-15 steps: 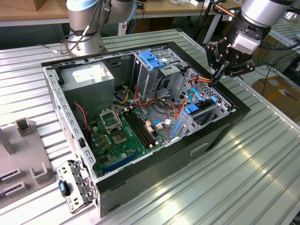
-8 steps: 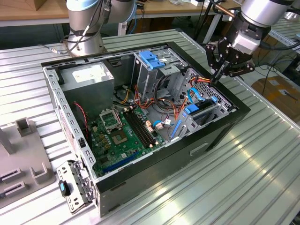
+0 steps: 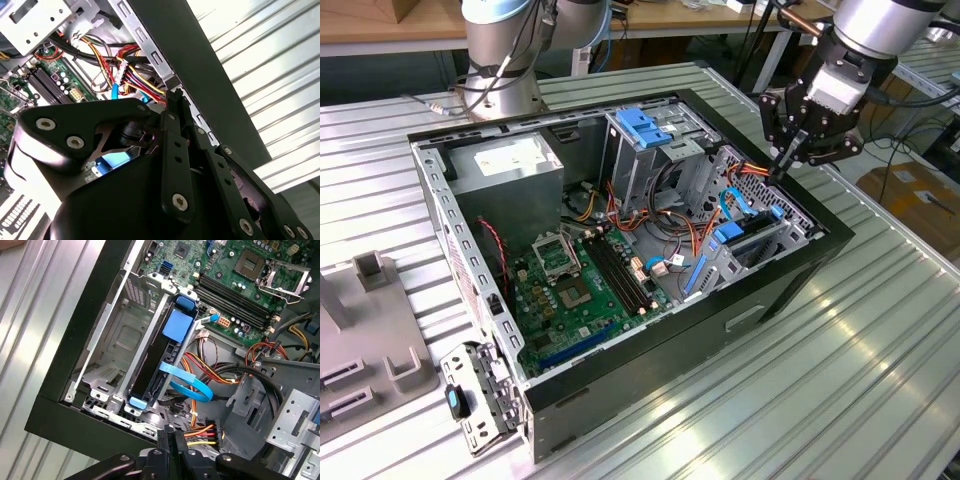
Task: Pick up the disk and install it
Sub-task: 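Insert the second disk wire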
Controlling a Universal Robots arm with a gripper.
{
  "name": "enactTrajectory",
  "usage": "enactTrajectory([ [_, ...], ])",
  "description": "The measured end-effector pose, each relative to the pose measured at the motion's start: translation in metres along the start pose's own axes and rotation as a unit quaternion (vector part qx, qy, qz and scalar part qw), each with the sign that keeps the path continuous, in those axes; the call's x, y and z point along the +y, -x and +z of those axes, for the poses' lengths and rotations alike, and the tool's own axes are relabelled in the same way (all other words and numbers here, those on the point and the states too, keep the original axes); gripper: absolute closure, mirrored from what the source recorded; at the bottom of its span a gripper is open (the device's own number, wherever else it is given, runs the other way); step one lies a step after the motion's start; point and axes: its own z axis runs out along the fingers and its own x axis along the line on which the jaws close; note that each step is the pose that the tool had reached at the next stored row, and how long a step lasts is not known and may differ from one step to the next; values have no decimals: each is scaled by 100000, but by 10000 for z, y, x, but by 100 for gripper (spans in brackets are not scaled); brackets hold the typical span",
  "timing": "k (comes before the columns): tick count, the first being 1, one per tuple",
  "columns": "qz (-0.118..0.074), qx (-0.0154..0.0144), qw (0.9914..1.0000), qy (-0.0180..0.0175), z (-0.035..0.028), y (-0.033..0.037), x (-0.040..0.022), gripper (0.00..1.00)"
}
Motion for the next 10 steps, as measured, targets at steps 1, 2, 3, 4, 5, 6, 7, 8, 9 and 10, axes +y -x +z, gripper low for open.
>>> enactTrajectory([
  [1,446,29,99999,-20,1,0,0,84],
  [2,1106,81,99994,-47,2,0,0,84],
  [3,1552,114,99988,-66,2,0,0,84],
  [4,1876,140,99982,-80,2,0,1,84],
  [5,1883,137,99982,-82,2,0,1,84],
  [6,1890,138,99982,-82,2,0,2,84],
  [7,1898,139,99982,-85,2,3,7,84],
  [8,1893,134,99982,-84,2,7,14,84],
  [9,1910,139,99982,-83,1,15,32,84],
  [10,2166,148,99976,-96,4,20,46,84],
])
